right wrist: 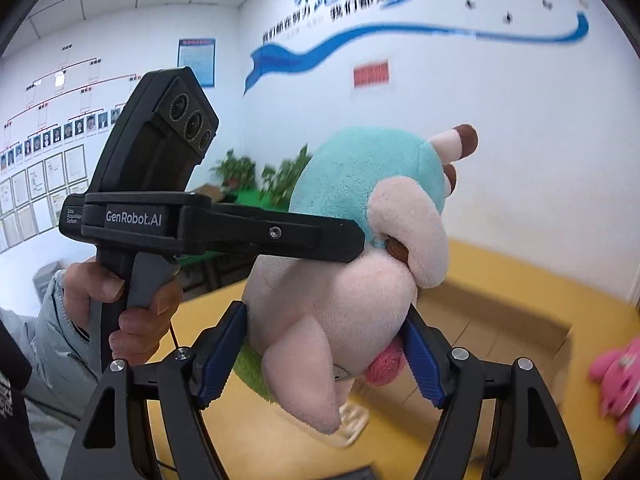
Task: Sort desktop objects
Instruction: 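Carry the plush pig with the right gripper over the cardboard box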
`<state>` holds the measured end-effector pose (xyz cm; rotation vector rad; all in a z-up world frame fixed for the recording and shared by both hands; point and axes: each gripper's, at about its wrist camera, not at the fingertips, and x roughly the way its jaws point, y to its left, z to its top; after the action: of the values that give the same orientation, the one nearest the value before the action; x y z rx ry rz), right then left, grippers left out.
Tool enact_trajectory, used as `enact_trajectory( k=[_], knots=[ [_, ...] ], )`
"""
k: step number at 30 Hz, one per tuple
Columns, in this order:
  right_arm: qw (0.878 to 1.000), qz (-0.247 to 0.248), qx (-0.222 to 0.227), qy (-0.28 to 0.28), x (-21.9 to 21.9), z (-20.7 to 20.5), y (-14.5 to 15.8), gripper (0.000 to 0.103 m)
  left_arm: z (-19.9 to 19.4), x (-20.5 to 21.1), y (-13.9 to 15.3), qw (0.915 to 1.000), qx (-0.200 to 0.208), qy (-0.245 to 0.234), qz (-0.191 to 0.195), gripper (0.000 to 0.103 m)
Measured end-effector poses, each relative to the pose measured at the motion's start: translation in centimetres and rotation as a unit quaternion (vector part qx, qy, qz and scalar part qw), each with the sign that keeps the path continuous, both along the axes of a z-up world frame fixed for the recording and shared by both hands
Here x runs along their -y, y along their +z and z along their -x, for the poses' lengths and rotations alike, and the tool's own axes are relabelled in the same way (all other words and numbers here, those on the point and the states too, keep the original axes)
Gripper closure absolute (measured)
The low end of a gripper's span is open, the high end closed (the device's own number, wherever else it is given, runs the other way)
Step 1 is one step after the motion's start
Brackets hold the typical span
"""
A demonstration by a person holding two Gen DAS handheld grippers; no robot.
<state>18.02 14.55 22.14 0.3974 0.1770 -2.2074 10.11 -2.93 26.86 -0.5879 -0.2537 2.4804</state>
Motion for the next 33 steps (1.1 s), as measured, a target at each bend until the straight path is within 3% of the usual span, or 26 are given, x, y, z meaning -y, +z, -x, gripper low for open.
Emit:
enact_trajectory(
  k=[2, 6, 10, 15, 19, 26, 33],
  knots=[
    [1.0, 0.016, -0.016, 0.001, -0.7, 1.5, 2.5, 0.03, 1.6, -0.6, 2.8, 0.9994, -0.033, 0.0, 0.013, 0.033],
    [0.999, 0.024, -0.043, -0.011, -0.9, 4.6, 6.3, 0.03, 5.2, -0.8, 6.1, 0.9981, -0.058, -0.014, 0.015, 0.033],
    [0.998, 0.02, -0.062, -0.02, -0.4, 7.4, 8.6, 0.03, 7.9, 0.0, 7.4, 0.9973, -0.069, -0.023, 0.013, 0.033],
    [0.998, 0.026, -0.048, -0.019, 0.8, 12.1, 8.5, 0.029, 11.9, 1.3, 7.1, 0.9977, -0.062, -0.016, 0.023, 0.033],
    [0.999, 0.028, -0.022, -0.016, 1.9, 16.4, 7.6, 0.029, 16.5, 3.7, 5.0, 0.9995, -0.027, -0.013, 0.002, 0.033],
    [0.999, 0.016, 0.039, -0.015, 5.7, 23.7, 3.1, 0.03, 23.4, 7.2, -0.5, 0.9991, 0.041, 0.0, -0.015, 0.033],
    [0.993, 0.023, 0.117, -0.024, 8.4, 30.6, -3.0, 0.03, 30.2, 9.3, -8.2, 0.9901, 0.138, 0.01, -0.025, 0.033]
  ],
)
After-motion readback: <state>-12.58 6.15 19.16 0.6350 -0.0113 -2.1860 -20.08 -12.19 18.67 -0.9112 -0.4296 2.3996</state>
